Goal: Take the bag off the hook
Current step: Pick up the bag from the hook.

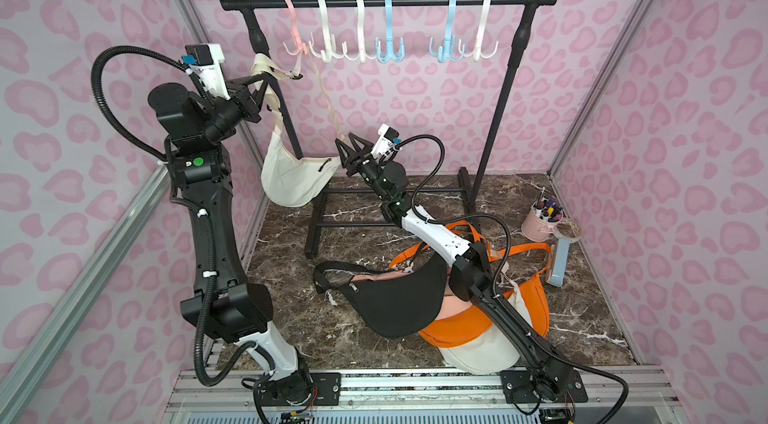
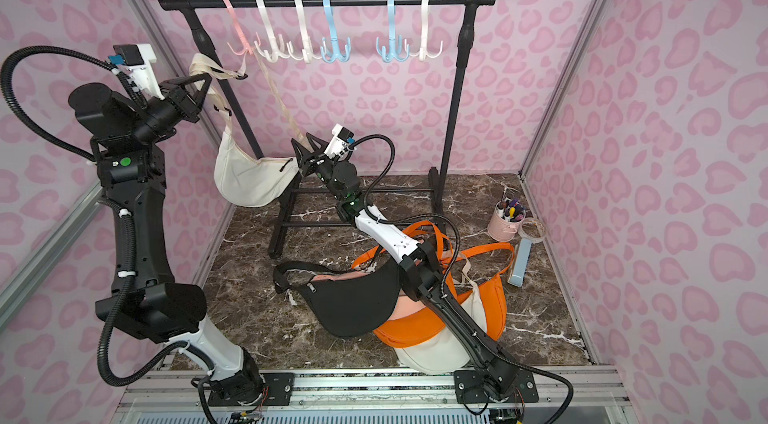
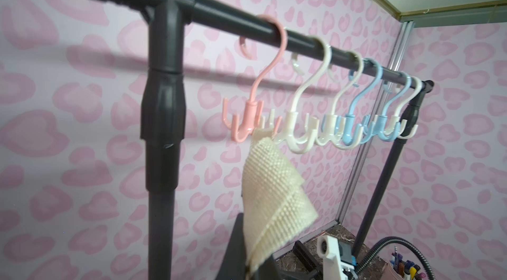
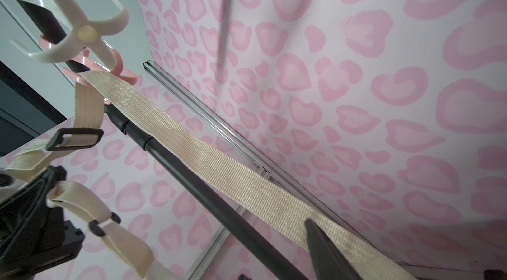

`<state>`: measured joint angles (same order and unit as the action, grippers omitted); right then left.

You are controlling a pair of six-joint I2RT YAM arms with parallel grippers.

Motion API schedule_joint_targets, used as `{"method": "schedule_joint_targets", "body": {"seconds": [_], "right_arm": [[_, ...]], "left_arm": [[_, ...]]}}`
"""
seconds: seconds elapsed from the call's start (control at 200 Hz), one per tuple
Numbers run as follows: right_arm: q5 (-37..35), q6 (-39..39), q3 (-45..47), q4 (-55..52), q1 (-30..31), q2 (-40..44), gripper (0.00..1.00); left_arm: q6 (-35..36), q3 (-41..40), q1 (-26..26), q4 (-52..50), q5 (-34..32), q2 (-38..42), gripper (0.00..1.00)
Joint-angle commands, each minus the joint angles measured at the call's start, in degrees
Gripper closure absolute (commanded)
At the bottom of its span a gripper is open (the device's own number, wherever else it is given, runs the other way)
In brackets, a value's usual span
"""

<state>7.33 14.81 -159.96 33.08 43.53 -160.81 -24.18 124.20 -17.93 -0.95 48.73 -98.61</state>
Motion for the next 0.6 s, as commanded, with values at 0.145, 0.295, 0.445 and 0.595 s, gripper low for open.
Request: {"method": "schedule_joint_targets", "body": {"seconds": [0.145, 0.295, 0.445, 0.595], "right_arm": [[0.2, 1.6, 0.1, 1.8, 0.9, -0.6, 0.48], [1.0, 2.8, 0.2, 0.9, 1.3, -0.2, 0.48], [2.4, 5.2, 0.9, -0.3, 1.4, 0.8, 0.48], [2.2, 5.5, 2.8, 0.5, 1.5, 2.2, 0.44]], "left_arm": [[-5.7, 9.2, 0.3, -1.1, -1.2, -0.4, 0.96], [-11.8, 19.1, 0.5, 0.1, -3.7, -5.9, 0.96], [-14.4, 19.7, 1.9, 2.4, -10.0, -6.3, 0.96], [-20.1, 21.3, 5.2, 7.6, -14.7, -7.5, 0.96]]}}
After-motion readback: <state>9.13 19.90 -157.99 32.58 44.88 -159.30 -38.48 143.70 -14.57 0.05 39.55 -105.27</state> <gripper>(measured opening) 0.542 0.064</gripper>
